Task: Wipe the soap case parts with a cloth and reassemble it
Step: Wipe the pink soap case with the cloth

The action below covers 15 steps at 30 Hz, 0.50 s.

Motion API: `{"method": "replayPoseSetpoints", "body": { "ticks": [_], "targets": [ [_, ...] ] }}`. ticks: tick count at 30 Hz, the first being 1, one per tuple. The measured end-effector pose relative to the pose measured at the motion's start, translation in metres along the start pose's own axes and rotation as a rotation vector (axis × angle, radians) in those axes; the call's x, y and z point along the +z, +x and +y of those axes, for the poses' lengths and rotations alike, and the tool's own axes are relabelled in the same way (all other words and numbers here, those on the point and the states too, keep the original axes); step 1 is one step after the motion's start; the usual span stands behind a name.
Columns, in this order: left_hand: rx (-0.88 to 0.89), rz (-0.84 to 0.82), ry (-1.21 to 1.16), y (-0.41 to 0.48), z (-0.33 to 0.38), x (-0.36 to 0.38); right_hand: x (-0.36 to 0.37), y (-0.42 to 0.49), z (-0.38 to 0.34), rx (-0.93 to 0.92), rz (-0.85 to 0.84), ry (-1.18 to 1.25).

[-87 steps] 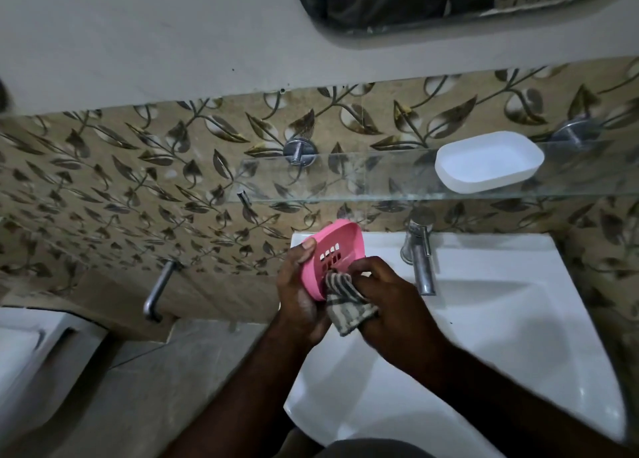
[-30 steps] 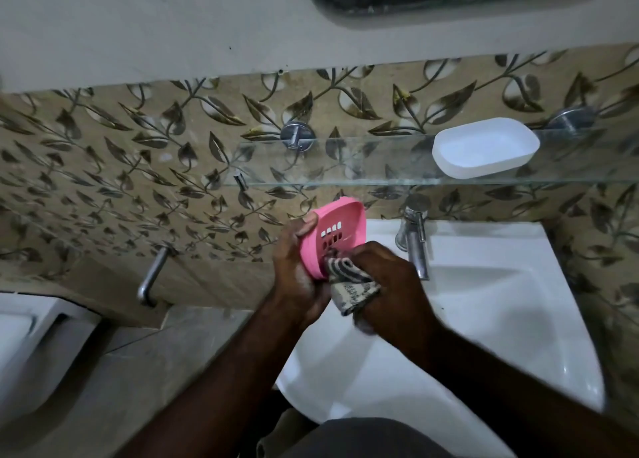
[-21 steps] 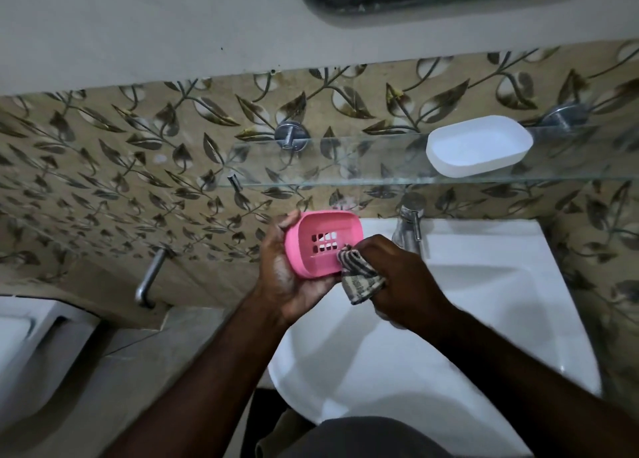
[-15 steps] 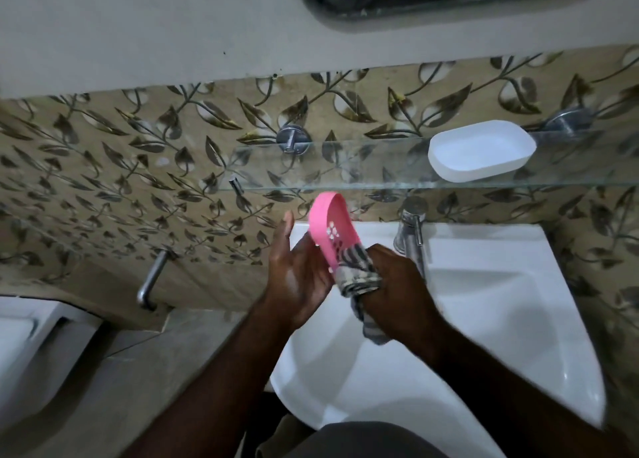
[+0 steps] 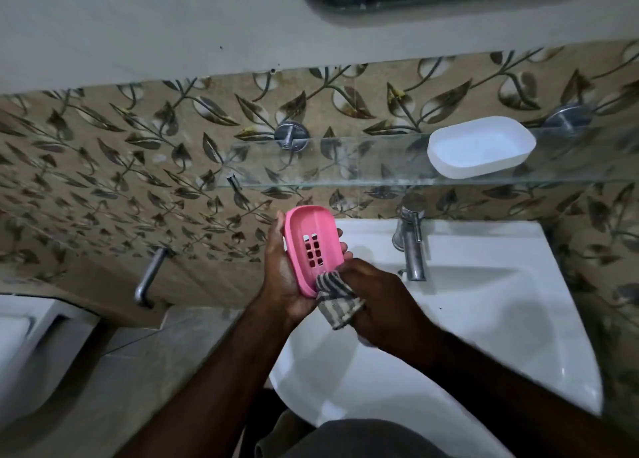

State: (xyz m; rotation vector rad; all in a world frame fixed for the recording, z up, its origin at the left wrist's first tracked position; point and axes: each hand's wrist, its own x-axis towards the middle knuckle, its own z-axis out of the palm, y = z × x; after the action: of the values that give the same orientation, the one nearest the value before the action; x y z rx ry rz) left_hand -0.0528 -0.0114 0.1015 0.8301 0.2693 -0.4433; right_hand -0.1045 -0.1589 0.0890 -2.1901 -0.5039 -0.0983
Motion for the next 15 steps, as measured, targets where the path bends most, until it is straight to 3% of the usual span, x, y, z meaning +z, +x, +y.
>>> {"method": "replayPoseSetpoints", "body": {
  "ticks": [3,4,6,10,13,15],
  "targets": [
    [0.016,0.011,0.010,0.003,-0.001,0.005,0.005,0.009,-0.028,0.286,0.093,0.477],
    [0.011,0.011,0.022,0.002,-0.001,0.007,0.007,0.009,-0.036,0.293,0.125,0.537],
    [-0.019,-0.003,-0.010,0.002,0.002,0.009,0.010,0.004,-0.042,0.147,0.160,0.366],
    [-0.037,0.000,-0.028,0.003,0.010,-0.003,-0.003,-0.002,-0.027,-0.171,-0.025,-0.039],
    [-0.076,0.030,0.041,0.002,0.015,-0.006,-0.013,0.001,-0.008,-0.120,-0.112,-0.199],
    [-0.087,0.096,0.135,0.003,0.014,-0.002,-0.018,0.002,-0.002,0.041,-0.114,0.011]
  ]
}}
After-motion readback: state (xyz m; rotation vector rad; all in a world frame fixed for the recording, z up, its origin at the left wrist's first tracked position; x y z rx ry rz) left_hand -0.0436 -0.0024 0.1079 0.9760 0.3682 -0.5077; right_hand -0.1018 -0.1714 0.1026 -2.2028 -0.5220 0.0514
